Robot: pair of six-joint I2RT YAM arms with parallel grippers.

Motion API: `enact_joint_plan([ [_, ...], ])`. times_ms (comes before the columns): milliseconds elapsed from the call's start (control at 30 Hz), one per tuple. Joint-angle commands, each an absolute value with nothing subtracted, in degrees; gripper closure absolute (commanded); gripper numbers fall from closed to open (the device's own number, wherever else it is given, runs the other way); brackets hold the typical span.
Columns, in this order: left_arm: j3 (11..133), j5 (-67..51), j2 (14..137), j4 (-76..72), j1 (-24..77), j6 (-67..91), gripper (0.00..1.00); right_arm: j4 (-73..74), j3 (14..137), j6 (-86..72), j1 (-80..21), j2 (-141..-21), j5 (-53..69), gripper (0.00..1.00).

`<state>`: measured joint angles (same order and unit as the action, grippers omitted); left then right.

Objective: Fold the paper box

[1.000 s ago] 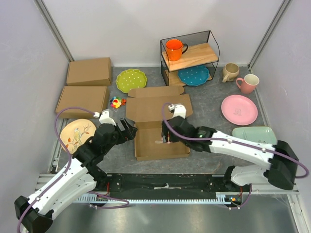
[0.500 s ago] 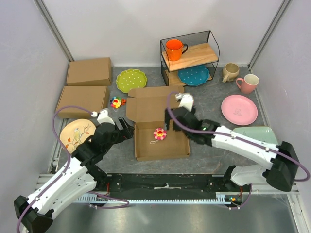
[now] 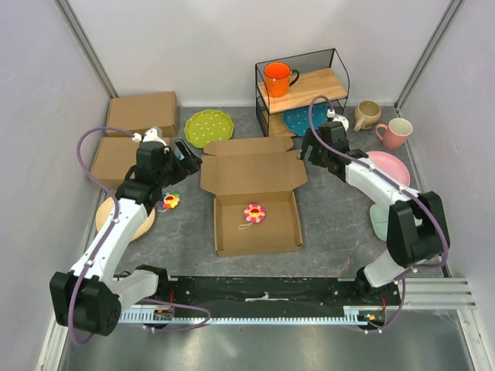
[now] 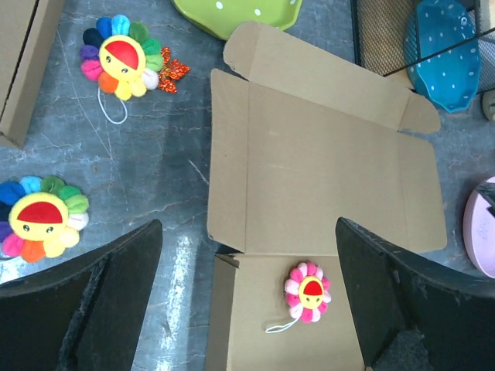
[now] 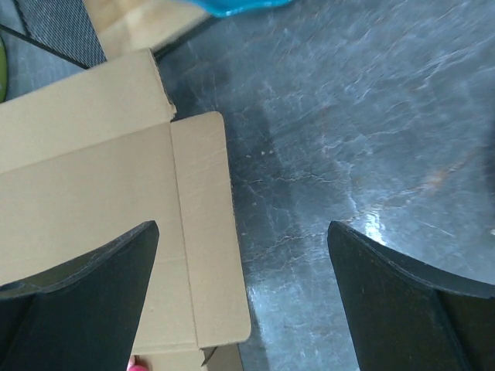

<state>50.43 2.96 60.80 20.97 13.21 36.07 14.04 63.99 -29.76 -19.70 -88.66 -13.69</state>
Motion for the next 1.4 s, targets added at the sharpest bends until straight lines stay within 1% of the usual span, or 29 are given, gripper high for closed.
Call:
enact_joint_plan([
  [0, 54.0, -6.0, 63.8, 19.1, 8.8, 30.3, 0.00, 5.5, 63.5, -31.6, -16.4, -92.9, -0.7, 0.02],
  [33, 53.5, -6.6, 63.9, 18.6, 8.6, 30.5, 0.00, 4.4, 62.8, -32.2, -16.1, -93.5, 2.3, 0.02],
  [267, 50.4, -8.2, 64.0, 15.9, 6.5, 32.3, 0.00, 1.3, 64.8, -31.6, -15.7, -99.3, 7.2, 0.02],
  [433, 48.9, -7.8, 62.7, 15.9, 6.2, 31.9, 0.00, 1.7, 68.6, -30.1, -15.7, -104.9, 11.4, 0.06],
  [533, 48.0, -8.0, 62.0, 15.7, 6.2, 32.1, 0.00, 1.5, 68.8, -29.8, -15.6, -106.5, 13.3, 0.11],
  [633, 47.4, -8.3, 61.3, 15.4, 6.2, 32.2, 0.00, 0.6, 67.6, -29.9, -15.6, -106.5, 13.4, 0.18],
  [733, 46.8, -8.6, 60.9, 14.9, 6.2, 32.5, 0.00, -1.4, 65.7, -30.0, -15.6, -105.3, 12.8, 0.27],
  [767, 46.6, -8.7, 61.0, 14.8, 6.2, 32.6, 0.00, -2.4, 65.2, -30.0, -15.6, -104.6, 12.7, 0.32],
  [833, 46.2, -9.1, 61.3, 14.5, 6.2, 32.9, 0.00, -3.2, 64.2, -29.8, -15.6, -104.1, 12.0, 0.37],
  [867, 46.1, -9.1, 61.3, 14.6, 6.2, 33.0, 0.00, -3.6, 64.2, -29.4, -15.6, -103.7, 11.8, 0.41],
  [933, 46.0, -9.3, 61.3, 14.4, 6.2, 33.0, 0.00, -3.7, 64.5, -28.1, -15.6, -103.7, 11.4, 0.46],
  [967, 45.6, -9.3, 61.3, 14.5, 6.2, 33.0, 0.00, -3.4, 64.7, -28.0, -15.6, -103.9, 11.3, 0.52],
  [1000, 45.5, -9.2, 61.2, 14.4, 6.2, 33.1, 0.00, -3.4, 65.1, -27.9, -15.6, -104.1, 11.4, 0.55],
  [1067, 45.4, -9.3, 61.0, 14.3, 6.2, 33.1, 0.00, -3.3, 65.2, -28.2, -15.6, -104.2, 11.7, 0.60],
  [1233, 45.2, -8.5, 60.9, 14.1, 6.2, 32.5, 0.00, -4.5, 62.9, -27.7, -15.6, -102.1, 10.3, 0.67],
  [1367, 45.4, -8.5, 61.7, 13.6, 6.2, 32.9, 0.01, -6.2, 59.9, -27.0, -15.6, -98.2, 9.3, 0.78],
])
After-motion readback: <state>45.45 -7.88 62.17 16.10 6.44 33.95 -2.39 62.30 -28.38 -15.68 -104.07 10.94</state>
